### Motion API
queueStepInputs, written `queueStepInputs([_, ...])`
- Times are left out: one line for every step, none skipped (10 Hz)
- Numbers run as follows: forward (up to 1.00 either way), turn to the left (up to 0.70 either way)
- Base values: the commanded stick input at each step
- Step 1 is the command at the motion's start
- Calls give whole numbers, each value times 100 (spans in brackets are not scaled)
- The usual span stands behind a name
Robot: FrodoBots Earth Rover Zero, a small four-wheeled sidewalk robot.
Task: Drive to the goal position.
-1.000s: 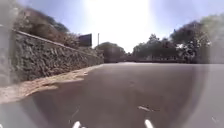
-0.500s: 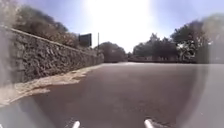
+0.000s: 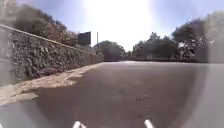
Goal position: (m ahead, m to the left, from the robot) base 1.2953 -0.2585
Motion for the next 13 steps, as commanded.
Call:
queueStepInputs([70, 0])
queueStepInputs([70, 0])
queueStepInputs([70, -15])
queueStepInputs([70, -28])
queueStepInputs([70, -28])
queueStepInputs([70, -28])
queueStepInputs([70, -18])
queueStepInputs([70, 0])
queueStepInputs([70, 0])
queueStepInputs([70, 0])
queueStepInputs([70, 0])
queueStepInputs([70, 0])
queueStepInputs([70, 0])
